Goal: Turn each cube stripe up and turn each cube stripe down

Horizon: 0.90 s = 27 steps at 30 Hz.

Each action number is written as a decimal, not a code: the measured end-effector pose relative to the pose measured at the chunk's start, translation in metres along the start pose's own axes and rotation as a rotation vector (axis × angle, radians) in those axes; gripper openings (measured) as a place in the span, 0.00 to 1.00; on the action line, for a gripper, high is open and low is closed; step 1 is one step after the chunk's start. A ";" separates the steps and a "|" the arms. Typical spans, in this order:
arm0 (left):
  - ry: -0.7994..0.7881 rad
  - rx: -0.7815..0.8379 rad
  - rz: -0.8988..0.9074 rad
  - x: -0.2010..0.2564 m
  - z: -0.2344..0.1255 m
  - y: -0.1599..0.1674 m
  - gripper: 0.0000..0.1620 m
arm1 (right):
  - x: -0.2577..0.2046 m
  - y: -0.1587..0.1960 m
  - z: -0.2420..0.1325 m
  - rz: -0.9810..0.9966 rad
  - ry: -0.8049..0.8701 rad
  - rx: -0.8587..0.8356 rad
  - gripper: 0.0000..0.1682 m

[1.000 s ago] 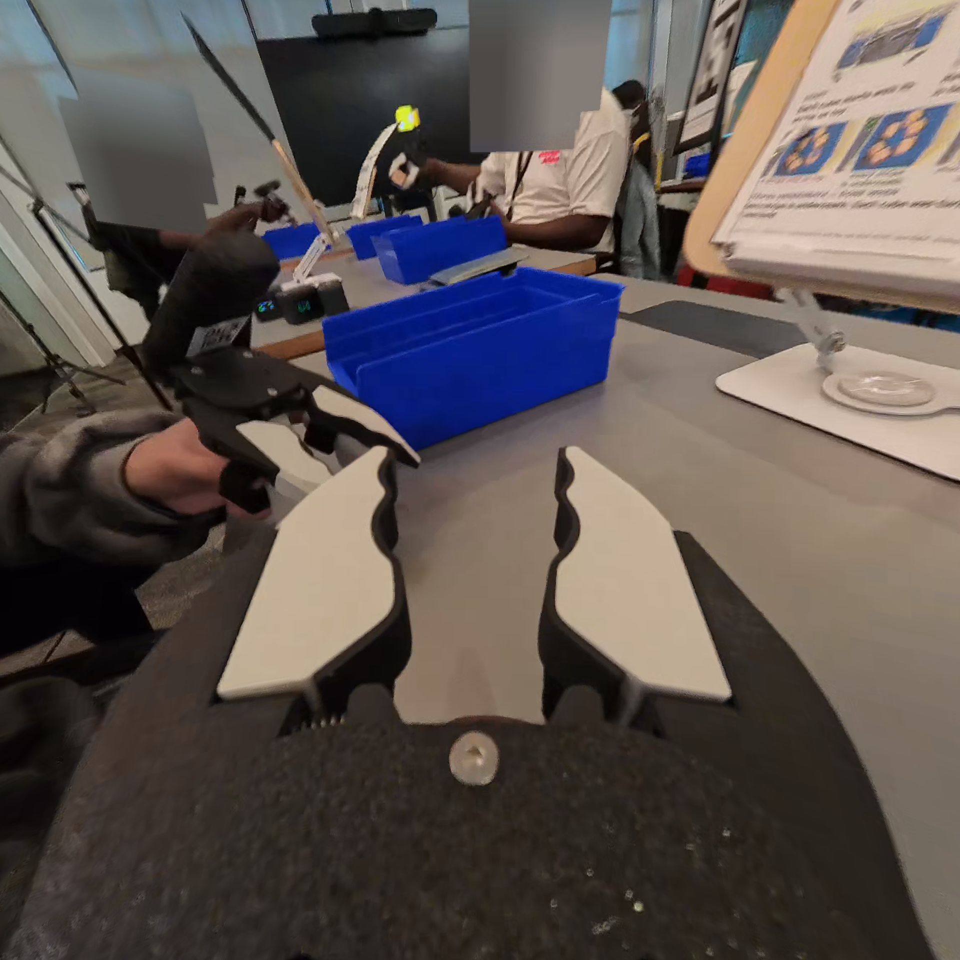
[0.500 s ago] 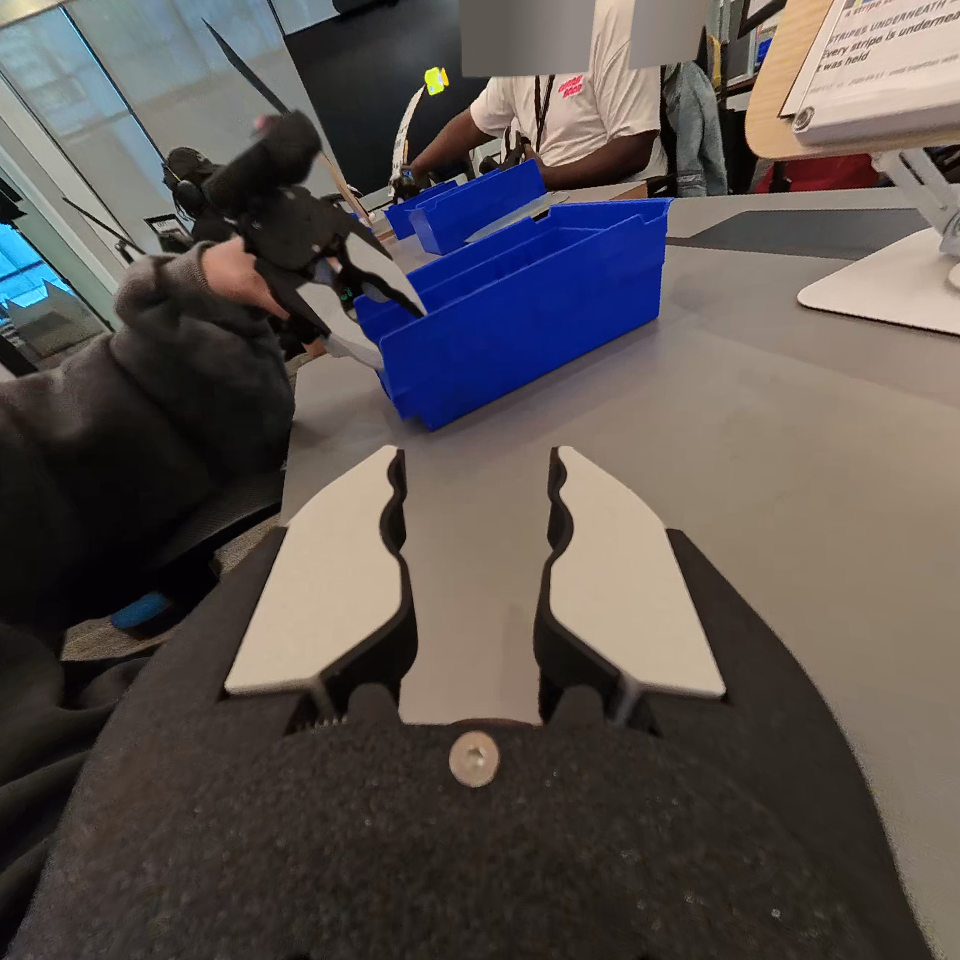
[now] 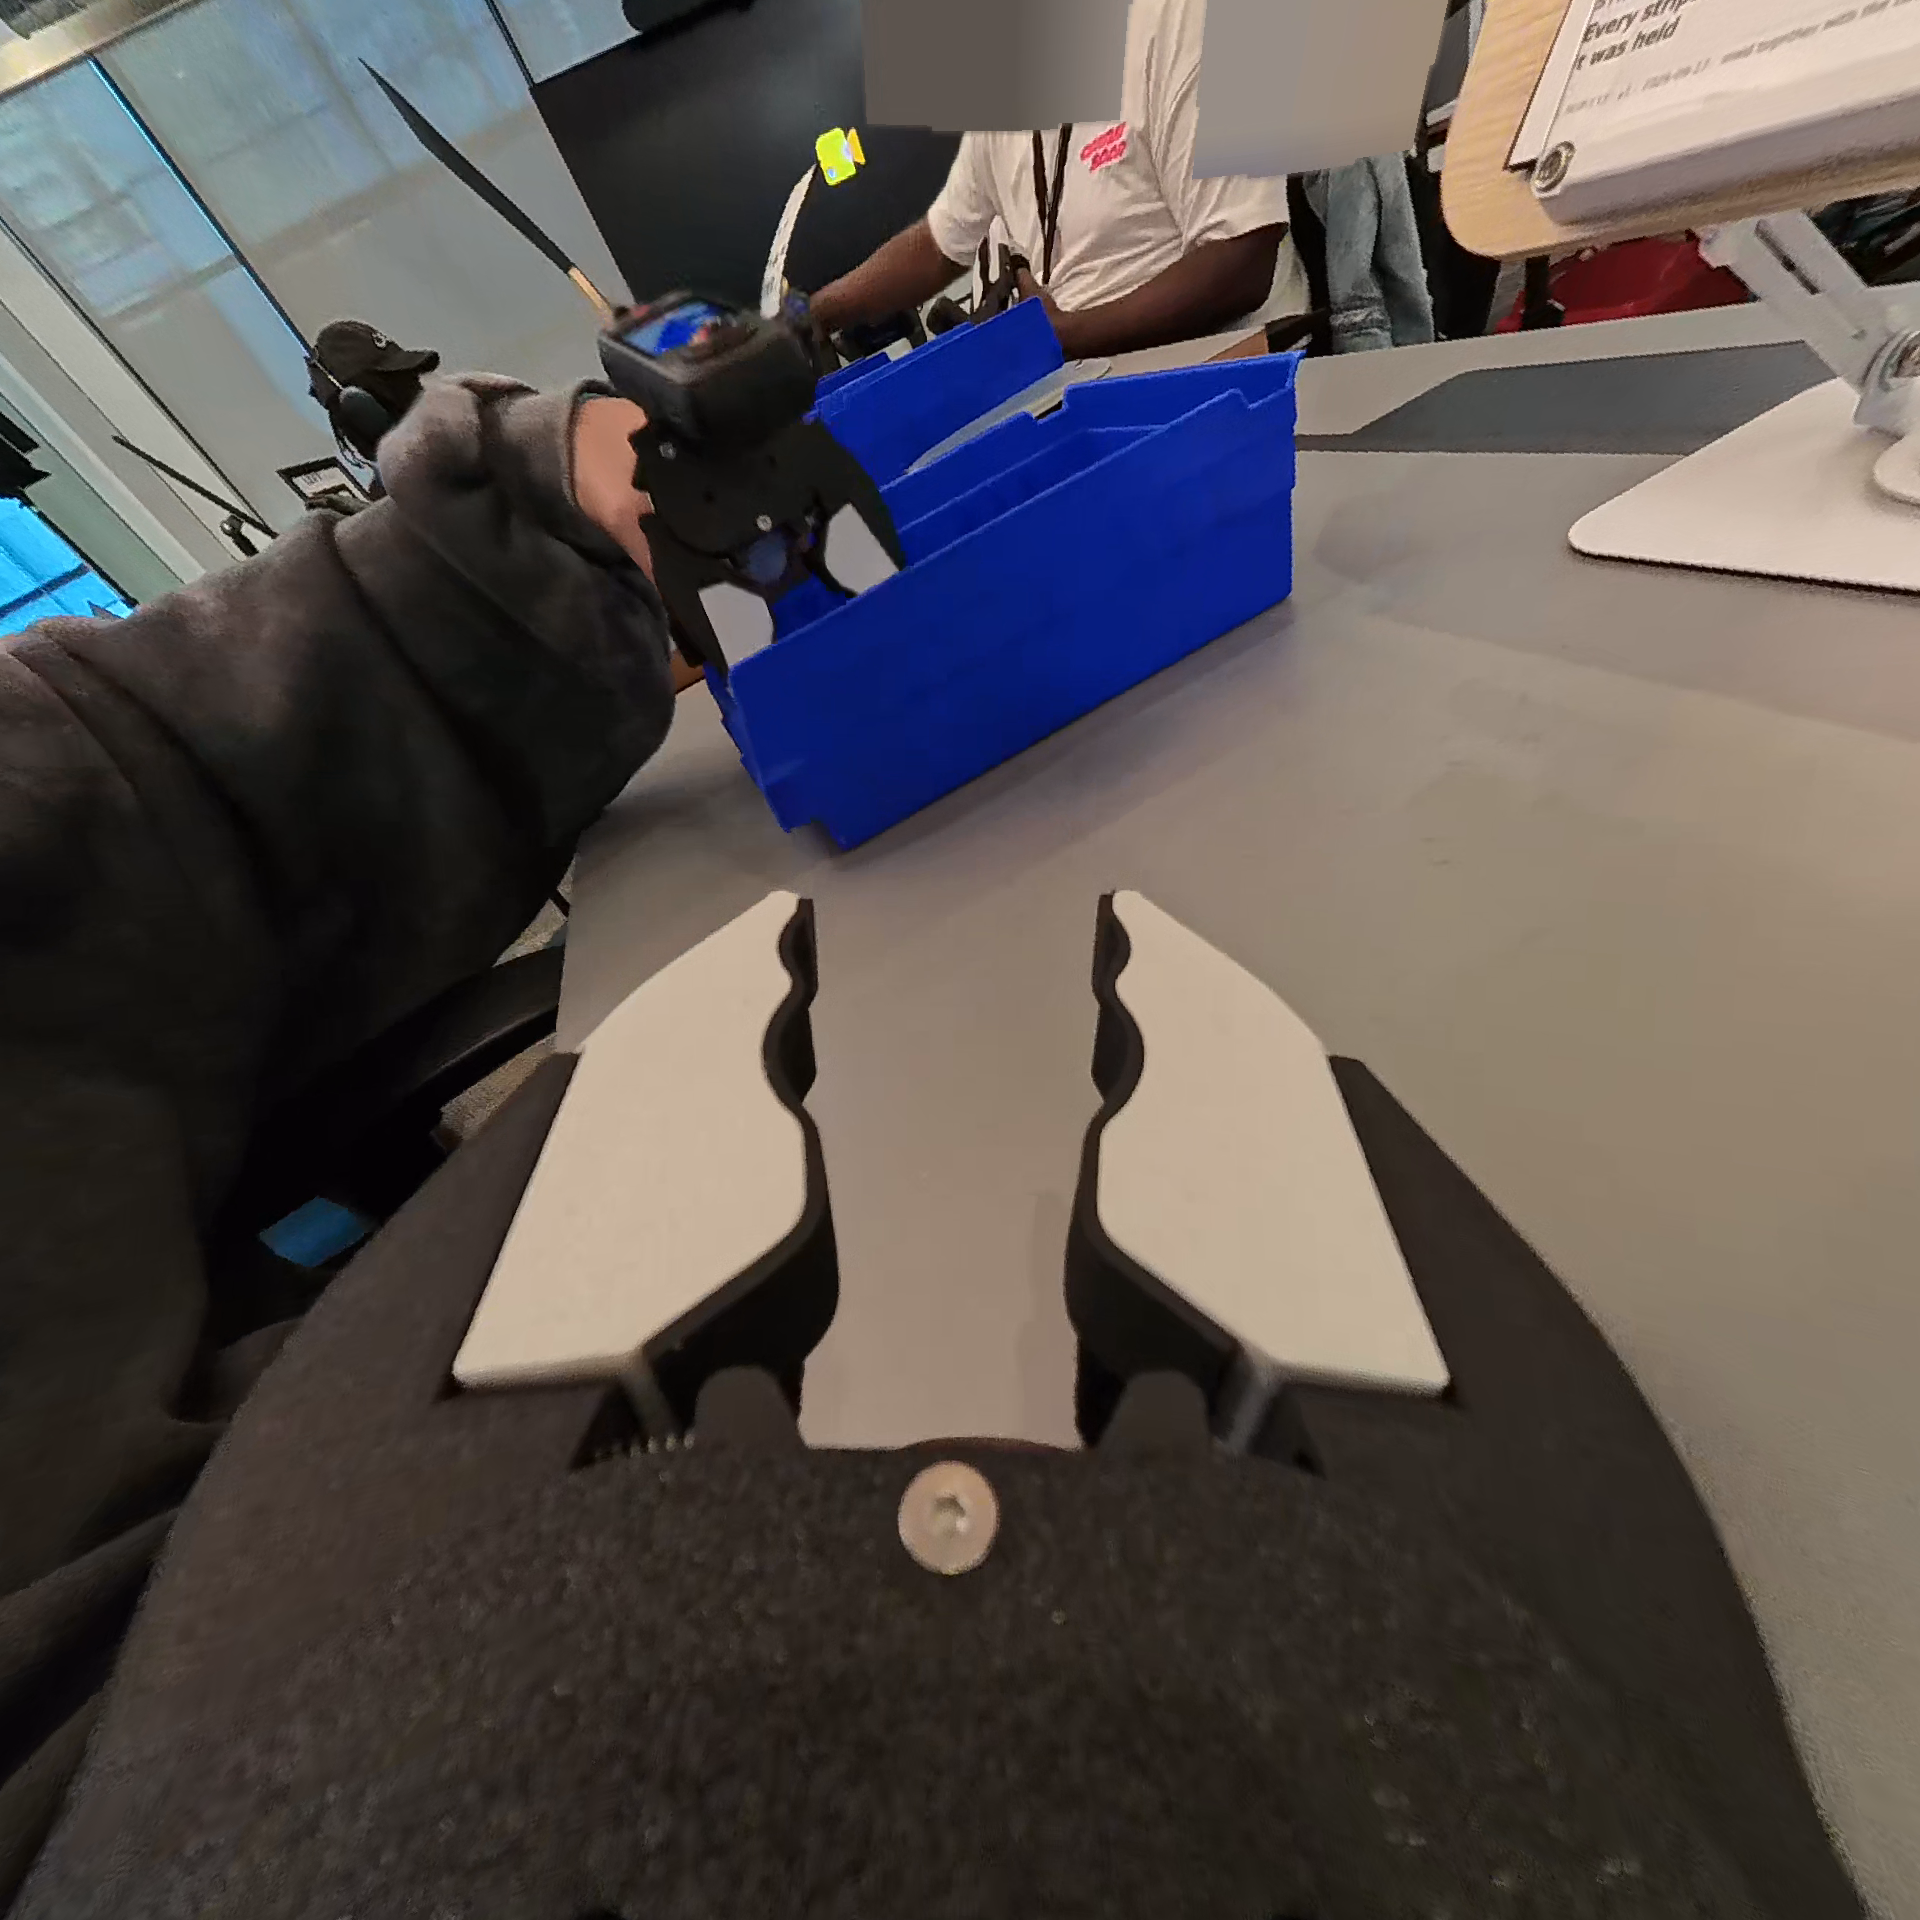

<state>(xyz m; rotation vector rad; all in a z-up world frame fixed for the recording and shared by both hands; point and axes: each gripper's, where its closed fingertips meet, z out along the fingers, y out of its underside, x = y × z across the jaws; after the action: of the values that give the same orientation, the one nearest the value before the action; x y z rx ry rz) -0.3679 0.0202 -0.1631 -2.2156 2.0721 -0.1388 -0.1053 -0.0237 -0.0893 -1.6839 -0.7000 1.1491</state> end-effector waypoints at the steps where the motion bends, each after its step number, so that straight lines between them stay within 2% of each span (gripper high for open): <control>1: 0.012 -0.010 0.017 0.003 0.005 0.001 0.34 | 0.000 0.001 0.001 0.009 -0.004 -0.002 0.30; 2: 0.029 -0.011 0.032 0.006 0.007 0.000 0.27 | 0.000 0.002 0.001 0.016 -0.008 -0.006 0.30; 6: -0.145 -0.039 0.040 -0.015 -0.001 0.010 0.27 | 0.001 0.002 0.002 0.013 -0.009 -0.015 0.30; 9: -0.230 0.007 -0.054 -0.028 -0.018 0.018 0.27 | 0.000 0.000 0.001 0.011 -0.012 -0.012 0.30; 12: -0.383 0.060 -0.190 -0.048 -0.046 0.035 0.27 | 0.002 -0.004 -0.003 0.012 -0.005 -0.001 0.29; 14: -0.551 0.138 -0.295 -0.065 -0.071 0.043 0.27 | 0.004 -0.008 -0.006 0.019 0.010 0.012 0.29; 16: -0.641 0.345 -0.400 -0.070 -0.095 0.031 0.27 | 0.006 -0.014 -0.011 0.037 0.025 0.028 0.29; 18: -0.568 0.587 -0.531 -0.061 -0.107 0.008 0.27 | 0.008 -0.019 -0.014 0.074 0.026 0.046 0.29; 20: -0.418 0.762 -0.628 -0.048 -0.108 -0.021 0.27 | 0.010 -0.024 -0.018 0.128 0.027 0.062 0.30; 23: -0.162 1.006 -0.659 -0.022 -0.114 -0.079 0.27 | 0.010 -0.030 -0.023 0.234 -0.009 0.091 0.32; 27: 0.194 1.255 -0.678 0.007 -0.130 -0.152 0.27 | 0.007 -0.036 -0.030 0.353 -0.058 0.133 0.37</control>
<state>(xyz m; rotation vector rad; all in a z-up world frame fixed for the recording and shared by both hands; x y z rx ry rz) -0.2347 0.0211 -0.0134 -1.8491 0.6743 -1.2925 -0.0732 -0.0152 -0.0559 -1.7075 -0.3577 1.4617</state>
